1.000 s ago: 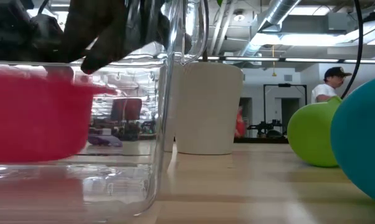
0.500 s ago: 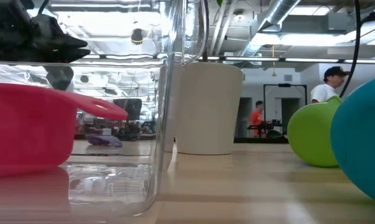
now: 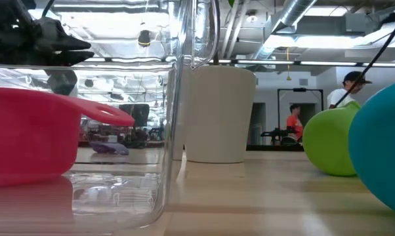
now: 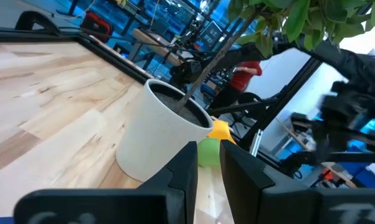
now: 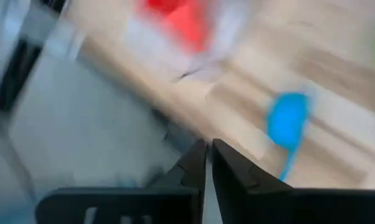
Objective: Nest measuring cups in basket
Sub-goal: Stack the blue measuring cup on the red measuring cup
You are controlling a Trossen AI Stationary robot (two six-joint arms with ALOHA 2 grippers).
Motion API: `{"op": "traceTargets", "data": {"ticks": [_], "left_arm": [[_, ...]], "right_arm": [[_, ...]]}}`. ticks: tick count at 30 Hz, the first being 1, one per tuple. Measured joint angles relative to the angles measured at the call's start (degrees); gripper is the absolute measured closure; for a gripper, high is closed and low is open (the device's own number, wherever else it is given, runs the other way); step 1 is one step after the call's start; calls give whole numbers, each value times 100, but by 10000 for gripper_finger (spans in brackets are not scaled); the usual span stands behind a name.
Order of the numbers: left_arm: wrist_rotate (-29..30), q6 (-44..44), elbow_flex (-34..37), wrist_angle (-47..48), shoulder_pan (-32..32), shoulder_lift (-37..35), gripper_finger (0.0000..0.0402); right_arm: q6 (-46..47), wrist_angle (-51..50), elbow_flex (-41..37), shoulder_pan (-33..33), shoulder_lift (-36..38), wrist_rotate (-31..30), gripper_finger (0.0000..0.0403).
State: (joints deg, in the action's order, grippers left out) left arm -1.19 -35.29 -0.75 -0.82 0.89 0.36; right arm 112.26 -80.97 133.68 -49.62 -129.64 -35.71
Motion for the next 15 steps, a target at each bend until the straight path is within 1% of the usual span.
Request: {"op": "traceTargets", "data": {"ticks": [1, 2, 3, 4, 6, 9, 12, 15], "left_arm": [[2, -16, 0, 2, 0, 0, 343], [2, -41, 0, 4, 0, 0, 343], [2, -64, -2, 6, 0, 0, 343], [4, -95, -2, 7, 0, 0, 343], [4, -97, -5, 2, 0, 15, 343], [5, -98, -11, 17, 0, -5, 343], [11, -149, -18, 40, 0, 51, 343], [1, -159, -19, 22, 0, 38, 343]], "right_arm": [[948, -664, -5, -102, -91, -399, 366], [1790, -1113, -42, -143, -206, -585, 372], [2125, -957, -235, -130, -260, -769, 379], [2151, -701, -572, -72, -199, -813, 386], [2657, -1004, -1165, -25, -92, -683, 395], [2681, -826, -1747, 305, 318, -452, 388], [2430, -941, -2486, 604, 836, 140, 379], [1949, -890, -3313, 793, 1513, 306, 382]]}}
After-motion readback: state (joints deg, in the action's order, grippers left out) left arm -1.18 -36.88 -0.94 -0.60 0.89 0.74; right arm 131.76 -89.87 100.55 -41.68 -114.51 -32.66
